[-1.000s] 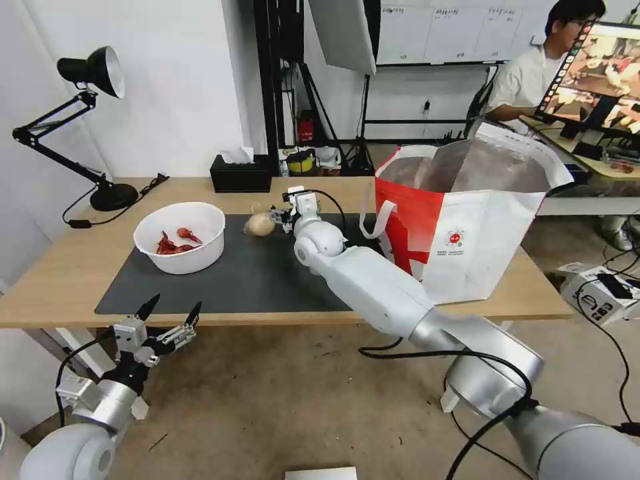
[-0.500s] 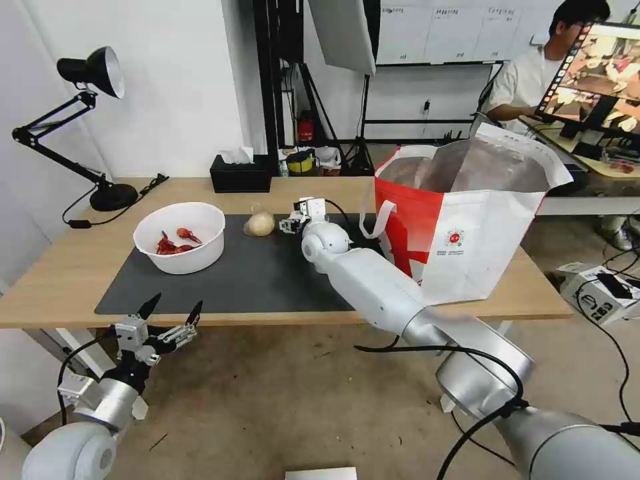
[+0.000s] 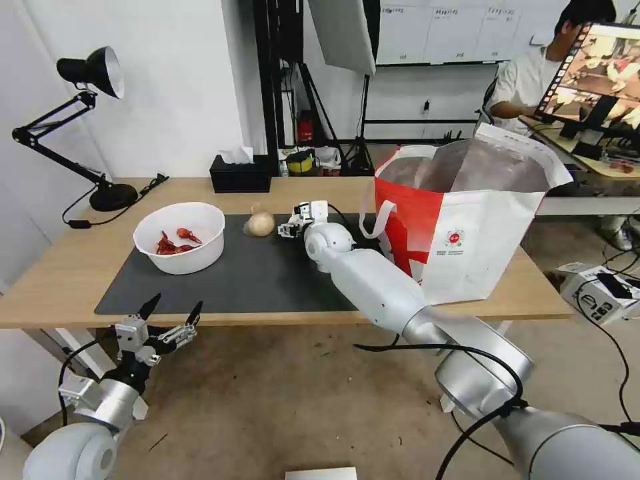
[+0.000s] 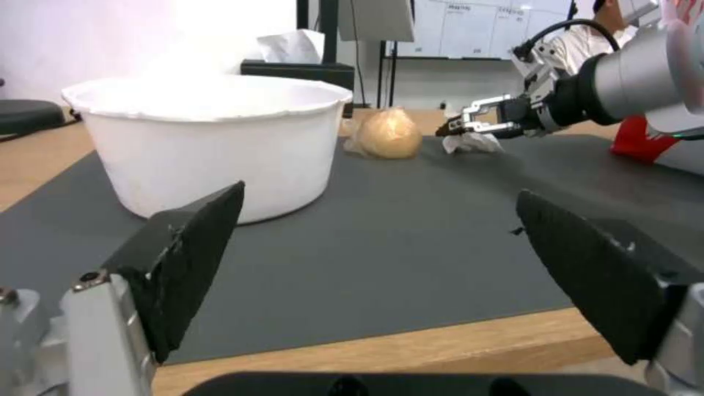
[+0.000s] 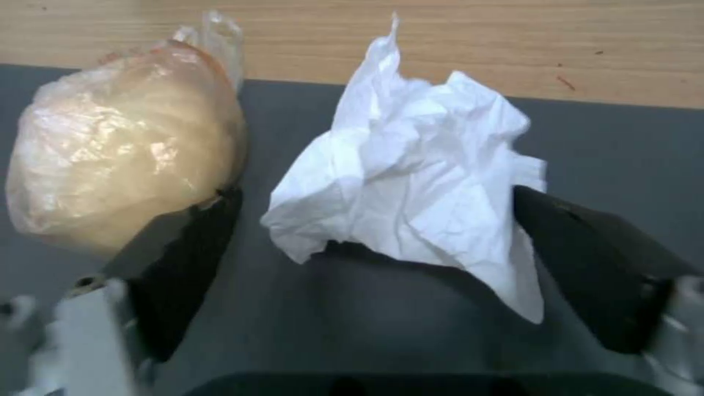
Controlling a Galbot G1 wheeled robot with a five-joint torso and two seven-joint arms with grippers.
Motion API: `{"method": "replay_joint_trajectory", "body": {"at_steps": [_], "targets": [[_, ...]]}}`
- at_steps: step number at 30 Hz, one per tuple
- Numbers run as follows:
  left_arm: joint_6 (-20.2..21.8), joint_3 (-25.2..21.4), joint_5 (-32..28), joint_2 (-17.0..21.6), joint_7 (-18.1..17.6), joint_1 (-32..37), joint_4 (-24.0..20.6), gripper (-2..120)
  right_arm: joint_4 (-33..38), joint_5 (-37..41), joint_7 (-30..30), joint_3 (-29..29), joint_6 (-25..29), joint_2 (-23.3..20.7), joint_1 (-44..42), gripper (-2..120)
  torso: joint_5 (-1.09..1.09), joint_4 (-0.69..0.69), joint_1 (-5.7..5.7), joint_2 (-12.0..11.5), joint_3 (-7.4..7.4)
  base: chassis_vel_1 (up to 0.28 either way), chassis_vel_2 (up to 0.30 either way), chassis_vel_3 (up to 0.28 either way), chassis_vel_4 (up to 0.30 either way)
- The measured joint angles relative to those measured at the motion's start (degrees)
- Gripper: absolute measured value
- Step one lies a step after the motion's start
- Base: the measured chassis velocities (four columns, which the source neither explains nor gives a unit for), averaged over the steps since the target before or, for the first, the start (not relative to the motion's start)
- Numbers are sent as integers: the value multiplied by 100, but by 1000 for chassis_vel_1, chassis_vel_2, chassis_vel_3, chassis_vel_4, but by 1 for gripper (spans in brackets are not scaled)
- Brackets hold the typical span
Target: Pick up the trash from the table and place it into the takeout bag.
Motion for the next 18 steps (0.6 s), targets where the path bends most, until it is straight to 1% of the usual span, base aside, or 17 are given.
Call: {"method": "replay_joint_trajectory", "body": {"at_steps": [1, 2, 4, 5, 6, 8, 9, 10, 12, 13, 14, 16, 17, 18], "targets": [[0, 0, 0, 0, 0, 0, 0, 100, 0, 0, 0, 0, 0, 0, 0, 93, 0, 0, 0, 0, 0, 0, 0, 0, 0], [-15, -12, 0, -8, 2, 23, -11, 100, 0, 42, -3, 10, -53, 1, 1, 86, 1, 0, 0, 0, 0, 0, 0, 0, 0], [-28, -20, -1, -13, 3, 39, -13, 100, -2, 62, -1, 30, -91, 1, 1, 78, 0, 0, 0, 0, 0, 0, 0, 0, 0], [-28, -20, -1, -13, 3, 39, -13, 100, -2, 62, -1, 30, -91, 1, 1, 78, 0, 0, 0, 0, 0, 0, 0, 0, 0], [-35, -24, -1, -15, 4, 47, -19, 100, -10, 88, 10, 57, -119, 1, 1, 71, 0, 0, 0, 0, 0, 0, 0, 0, 0], [-42, -25, -1, -16, 5, 49, -28, 100, -18, 135, 34, 87, -167, 0, 1, 64, 0, 0, 0, 0, 0, 0, 0, 0, 0], [-47, -25, -1, -18, 5, 50, -37, 100, -27, 166, 45, 104, -188, -1, 1, 56, 1, 0, 0, 0, 0, 0, 0, 0, 0], [-47, -25, -1, -18, 5, 50, -37, 100, -27, 166, 45, 104, -188, -1, 1, 56, 1, 0, 0, 0, 0, 0, 0, 0, 0], [-57, -29, -1, -24, 5, 61, -53, 100, -31, 201, 51, 116, -201, -2, 1, 47, 0, 0, 0, 0, 0, 0, 0, 0, 0], [-57, -29, -1, -24, 5, 61, -53, 100, -31, 201, 51, 116, -201, -2, 1, 47, 0, 0, 0, 0, 0, 0, 0, 0, 0], [-66, -33, -1, -27, 5, 69, -55, 100, -32, 206, 51, 117, -202, -2, 1, 43, 0, 0, 0, 0, 0, 0, 0, 0, 0], [-91, -47, -3, -32, 5, 96, -58, 100, -14, 234, 53, 118, -204, -3, 2, 32, 0, 0, 0, 0, 0, 0, 0, 0, 0], [-91, -47, -3, -32, 5, 96, -58, 100, -14, 234, 53, 118, -204, -3, 2, 32, 0, 0, 0, 0, 0, 0, 0, 0, 0], [-96, -51, -3, -34, 5, 106, -62, 100, -3, 242, 53, 118, -204, -5, 2, 26, 0, 0, 0, 0, 0, 0, 0, 0, 0]]}}
